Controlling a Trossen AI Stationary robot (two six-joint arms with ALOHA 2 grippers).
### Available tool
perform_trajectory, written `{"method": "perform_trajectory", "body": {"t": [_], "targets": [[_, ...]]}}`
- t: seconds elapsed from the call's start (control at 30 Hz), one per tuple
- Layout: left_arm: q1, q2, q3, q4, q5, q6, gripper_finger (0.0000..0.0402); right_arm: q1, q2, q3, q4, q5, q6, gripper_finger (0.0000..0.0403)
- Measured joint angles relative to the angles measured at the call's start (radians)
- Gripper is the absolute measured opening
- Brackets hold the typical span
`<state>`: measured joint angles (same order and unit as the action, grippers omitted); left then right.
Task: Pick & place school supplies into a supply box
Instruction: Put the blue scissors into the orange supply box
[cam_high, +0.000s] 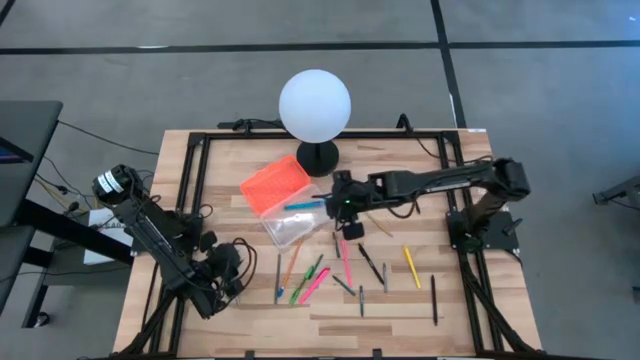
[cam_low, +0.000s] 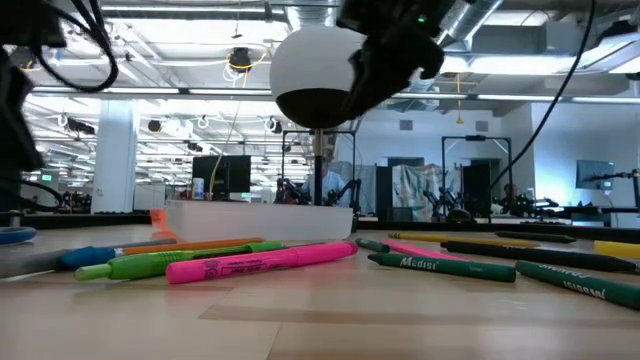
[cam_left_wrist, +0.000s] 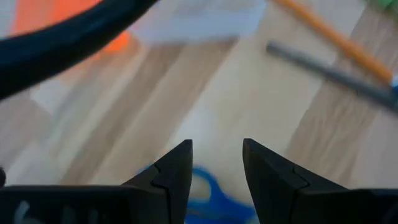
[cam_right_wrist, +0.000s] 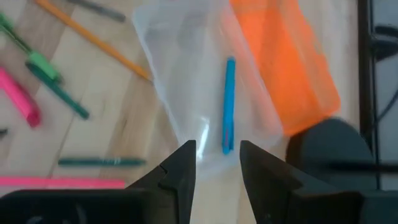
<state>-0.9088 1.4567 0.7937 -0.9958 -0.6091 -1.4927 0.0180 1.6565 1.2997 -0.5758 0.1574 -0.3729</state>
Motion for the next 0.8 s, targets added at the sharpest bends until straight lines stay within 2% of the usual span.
{"method": "perform_trajectory", "body": {"t": [0.07, 0.13, 0.27, 0.47, 0.53, 0.6, 0.7, 0.8], "targets": [[0.010, 0.000, 0.000, 0.001, 0.034, 0.049, 0.0137, -0.007, -0.039, -0.043, -0.001, 0.025, 0.018, 0.0118], [0.020, 0.000, 0.000, 0.009, 0.016, 0.103, 0.0137, -0.020, -0.087, -0.097, 0.000, 0.029, 0.033, 0.0118], [0.048, 0.000, 0.000, 0.019, 0.005, 0.086, 0.0137, -0.035, -0.188, -0.221, 0.045, 0.028, 0.044, 0.0118], [0.067, 0.000, 0.000, -0.168, 0.017, -0.248, 0.0137, -0.040, -0.394, -0.449, 0.234, 0.025, 0.057, 0.0118], [0.067, 0.000, 0.000, -0.231, 0.058, -0.370, 0.0137, -0.036, -0.462, -0.517, 0.310, 0.025, 0.078, 0.0118], [0.066, 0.000, -0.001, -0.263, 0.140, -0.468, 0.0137, -0.028, -0.522, -0.575, 0.379, 0.024, 0.119, 0.0118], [0.065, 0.000, -0.024, -0.249, 0.239, -0.553, 0.0137, -0.006, -0.589, -0.643, 0.456, 0.025, 0.172, 0.0118], [0.062, 0.000, -0.063, -0.173, 0.260, -0.588, 0.0137, 0.024, -0.633, -0.681, 0.503, 0.026, 0.182, 0.0118]]}}
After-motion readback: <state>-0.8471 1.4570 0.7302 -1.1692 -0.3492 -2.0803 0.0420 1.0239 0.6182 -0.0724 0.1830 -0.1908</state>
